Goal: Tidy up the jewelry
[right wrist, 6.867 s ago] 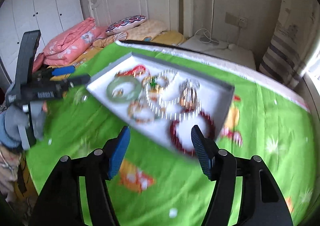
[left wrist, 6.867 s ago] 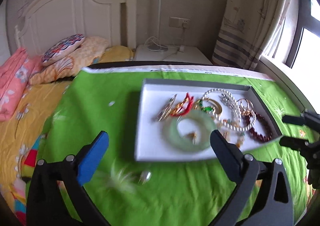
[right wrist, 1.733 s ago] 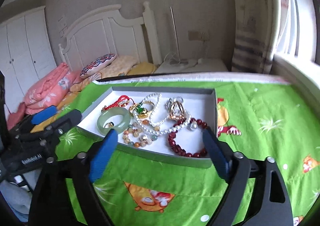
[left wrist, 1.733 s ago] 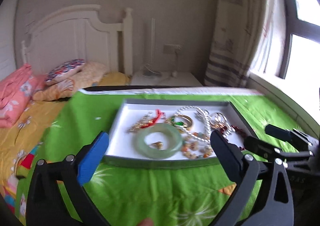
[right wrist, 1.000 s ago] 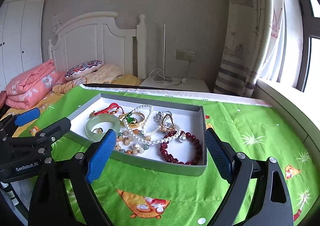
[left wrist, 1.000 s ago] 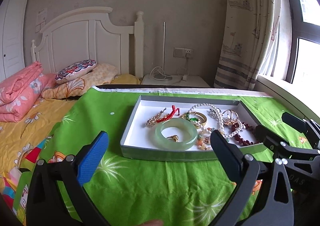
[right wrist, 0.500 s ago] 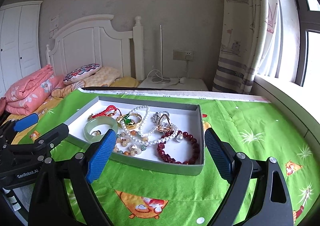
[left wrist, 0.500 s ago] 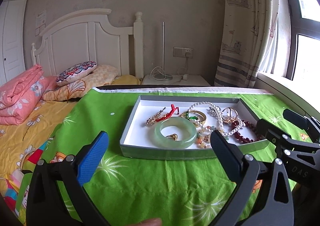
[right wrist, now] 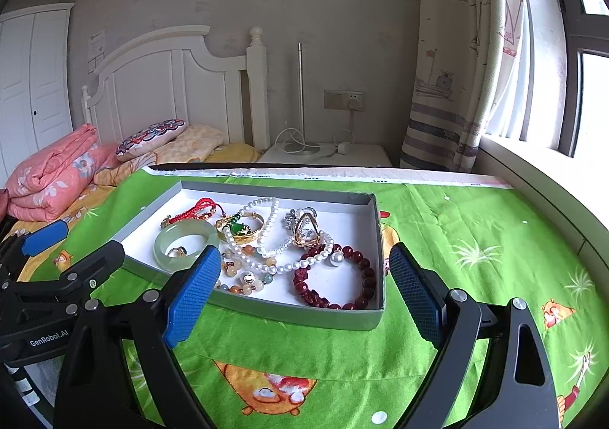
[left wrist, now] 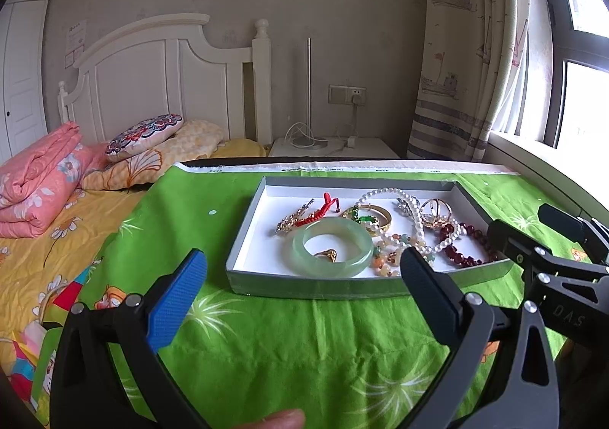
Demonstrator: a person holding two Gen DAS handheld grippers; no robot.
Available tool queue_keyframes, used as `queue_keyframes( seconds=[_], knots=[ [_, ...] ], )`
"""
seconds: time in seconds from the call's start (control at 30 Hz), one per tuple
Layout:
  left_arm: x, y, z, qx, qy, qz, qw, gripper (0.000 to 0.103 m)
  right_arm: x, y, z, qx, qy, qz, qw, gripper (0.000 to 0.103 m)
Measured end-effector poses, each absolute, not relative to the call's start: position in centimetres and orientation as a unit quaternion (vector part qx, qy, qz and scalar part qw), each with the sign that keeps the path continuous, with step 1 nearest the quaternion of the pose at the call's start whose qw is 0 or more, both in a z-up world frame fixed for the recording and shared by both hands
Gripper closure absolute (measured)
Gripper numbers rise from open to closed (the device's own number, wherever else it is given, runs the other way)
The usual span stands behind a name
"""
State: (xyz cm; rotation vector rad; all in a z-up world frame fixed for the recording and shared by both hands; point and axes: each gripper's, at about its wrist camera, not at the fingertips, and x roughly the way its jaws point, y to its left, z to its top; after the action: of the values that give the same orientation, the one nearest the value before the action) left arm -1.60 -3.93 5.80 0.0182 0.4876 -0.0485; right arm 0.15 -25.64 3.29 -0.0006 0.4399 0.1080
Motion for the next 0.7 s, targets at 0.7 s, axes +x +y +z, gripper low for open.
queue_keyframes(
  seconds=[0.7],
  knots=[
    [-1.73, -3.82, 5.90, 0.008, 0.240, -0.019, 0.971, 0.002, 0.14, -25.69, 3.30, 0.000, 0.218, 0.053, 0.974, 0.017]
  ],
)
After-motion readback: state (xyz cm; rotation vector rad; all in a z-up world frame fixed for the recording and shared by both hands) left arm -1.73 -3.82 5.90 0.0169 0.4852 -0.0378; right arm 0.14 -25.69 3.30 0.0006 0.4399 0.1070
